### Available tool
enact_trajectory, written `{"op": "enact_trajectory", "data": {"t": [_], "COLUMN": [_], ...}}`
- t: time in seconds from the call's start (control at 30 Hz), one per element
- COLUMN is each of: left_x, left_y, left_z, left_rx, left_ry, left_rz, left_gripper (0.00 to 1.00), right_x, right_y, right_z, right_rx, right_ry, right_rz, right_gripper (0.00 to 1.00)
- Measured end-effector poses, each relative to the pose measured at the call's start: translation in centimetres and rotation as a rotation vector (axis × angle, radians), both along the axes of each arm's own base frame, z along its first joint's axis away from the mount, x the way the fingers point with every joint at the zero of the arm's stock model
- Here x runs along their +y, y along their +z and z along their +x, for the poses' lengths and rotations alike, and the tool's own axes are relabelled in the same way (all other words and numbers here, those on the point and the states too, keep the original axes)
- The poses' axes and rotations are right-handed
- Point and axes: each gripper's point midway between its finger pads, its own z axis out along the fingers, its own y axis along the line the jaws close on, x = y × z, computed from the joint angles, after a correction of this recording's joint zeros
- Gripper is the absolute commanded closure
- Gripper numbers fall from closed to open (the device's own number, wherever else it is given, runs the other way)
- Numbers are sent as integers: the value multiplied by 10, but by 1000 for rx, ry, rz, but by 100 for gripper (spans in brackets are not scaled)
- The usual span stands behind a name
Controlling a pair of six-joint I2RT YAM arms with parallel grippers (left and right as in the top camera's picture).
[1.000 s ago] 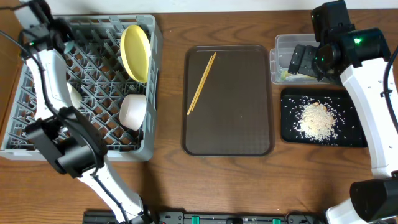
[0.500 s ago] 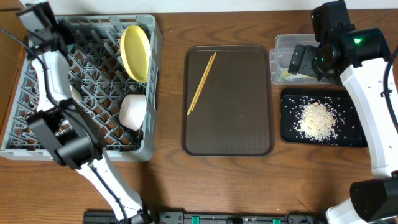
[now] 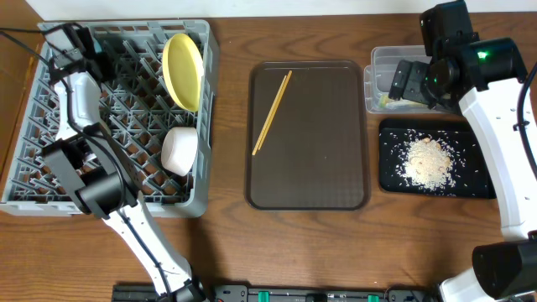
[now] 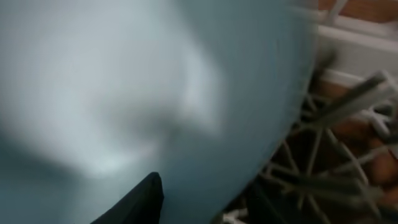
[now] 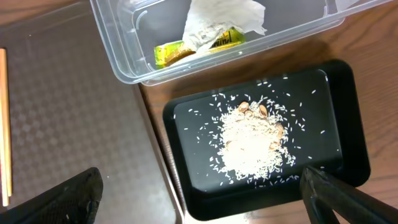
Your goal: Sort waste into correct bins and load items into the dishwasher
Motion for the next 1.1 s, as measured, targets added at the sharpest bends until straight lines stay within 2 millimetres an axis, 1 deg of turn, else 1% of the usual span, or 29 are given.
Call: {"op": "enact_trajectory", "data": {"t": [0.03, 0.1, 0.67, 0.87, 0.9, 0.93, 0.97, 1.1], "left_x": [0, -1, -5, -14, -16, -19, -19, -25], "left_y": [-1, -1, -6, -11, -15, -25, -28, -31], "left_z": [1, 0, -5, -18, -25, -32, -31, -36], "left_rx": [1, 8, 33, 89, 118, 158, 154, 178], "left_ry": [-2, -3, -9, -11, -7, -20, -22, -41], "left_rz": [1, -3, -11, -44, -59, -67, -72, -104], "left_gripper": [53, 51, 51, 50, 51, 51, 50, 50], "right_x": [0, 0, 0, 0, 0, 0, 0, 0], "right_y": [0, 0, 0, 0, 0, 0, 0, 0], "right_z": [0, 0, 0, 0, 0, 0, 0, 0], "right_rx": [0, 0, 0, 0, 0, 0, 1, 0], "right_ry": [0, 0, 0, 0, 0, 0, 0, 0], "right_rz": [0, 0, 0, 0, 0, 0, 0, 0], "right_gripper": [1, 1, 1, 1, 1, 1, 1, 1]}}
